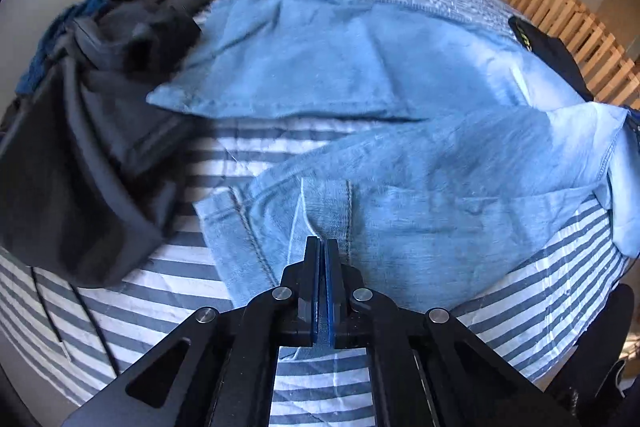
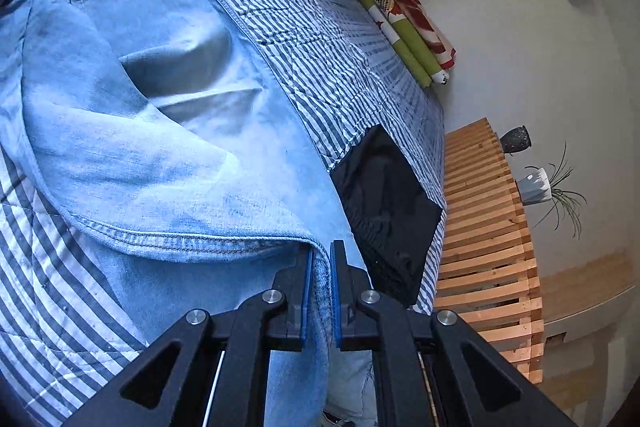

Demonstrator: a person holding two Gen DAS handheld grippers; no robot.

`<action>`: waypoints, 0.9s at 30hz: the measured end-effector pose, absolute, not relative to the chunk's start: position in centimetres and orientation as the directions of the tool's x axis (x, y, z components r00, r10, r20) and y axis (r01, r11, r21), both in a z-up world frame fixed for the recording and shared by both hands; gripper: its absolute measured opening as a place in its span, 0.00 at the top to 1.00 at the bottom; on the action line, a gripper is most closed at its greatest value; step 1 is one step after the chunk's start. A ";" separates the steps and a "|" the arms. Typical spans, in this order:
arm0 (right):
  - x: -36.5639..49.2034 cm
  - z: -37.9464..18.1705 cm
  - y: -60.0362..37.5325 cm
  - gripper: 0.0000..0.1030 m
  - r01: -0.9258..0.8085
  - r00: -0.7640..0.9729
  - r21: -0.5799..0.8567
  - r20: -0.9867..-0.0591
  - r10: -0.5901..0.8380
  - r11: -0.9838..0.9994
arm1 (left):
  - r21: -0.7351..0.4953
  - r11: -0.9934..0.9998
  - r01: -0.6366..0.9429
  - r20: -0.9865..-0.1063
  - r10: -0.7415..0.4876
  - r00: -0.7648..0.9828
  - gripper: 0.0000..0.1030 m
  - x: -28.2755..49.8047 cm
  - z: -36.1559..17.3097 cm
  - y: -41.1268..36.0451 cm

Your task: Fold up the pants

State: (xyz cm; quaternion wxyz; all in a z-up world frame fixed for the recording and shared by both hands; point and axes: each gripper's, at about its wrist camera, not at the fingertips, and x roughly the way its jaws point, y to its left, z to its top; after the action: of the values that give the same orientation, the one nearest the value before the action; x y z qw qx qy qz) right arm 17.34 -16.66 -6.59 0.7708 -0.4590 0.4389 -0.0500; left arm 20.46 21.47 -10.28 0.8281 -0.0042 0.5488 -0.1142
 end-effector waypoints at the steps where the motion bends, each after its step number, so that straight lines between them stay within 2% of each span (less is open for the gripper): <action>1: 17.1 -6.2 -16.6 0.93 -0.321 0.613 -0.752 -0.629 -0.478 0.576 | -0.143 0.974 0.177 -0.898 -0.203 0.392 0.99 20.3 -9.3 21.8; 7: 17.0 -1.9 -16.5 0.93 -0.275 0.670 -0.770 -0.583 -0.459 0.576 | -0.108 0.988 0.112 -0.800 -0.153 0.580 0.99 21.8 -0.4 24.9; 10: 19.3 -0.5 -16.5 0.93 -0.262 0.687 -0.780 -0.565 -0.457 0.569 | -0.065 0.995 0.082 -0.752 -0.103 0.651 0.99 25.5 3.7 26.0; 12: 22.4 -0.8 -16.4 0.93 -0.251 0.688 -0.793 -0.550 -0.474 0.555 | -0.078 0.995 0.067 -0.750 -0.103 0.654 0.99 29.9 4.9 26.7; 14: 26.0 -2.2 -16.3 0.93 -0.260 0.666 -0.788 -0.565 -0.488 0.558 | -0.052 0.997 0.055 -0.764 -0.075 0.641 0.99 33.7 4.5 26.7; 19: 33.8 -9.1 -15.1 0.93 -0.311 0.613 -0.808 -0.573 -0.544 0.501 | 0.031 1.000 0.002 -0.821 0.024 0.571 0.99 43.2 -0.5 25.9; 27: 38.9 -18.3 -15.0 0.93 -0.373 0.536 -0.814 -0.581 -0.613 0.445 | 0.093 0.995 -0.028 -0.843 0.094 0.530 0.98 49.4 -7.0 24.2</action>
State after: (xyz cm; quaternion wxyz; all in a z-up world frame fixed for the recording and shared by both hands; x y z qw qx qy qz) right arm 38.91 -14.96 -18.32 0.7056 -0.5196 0.4742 -0.0852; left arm 49.40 24.16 -7.00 0.8741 0.0339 0.4834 0.0347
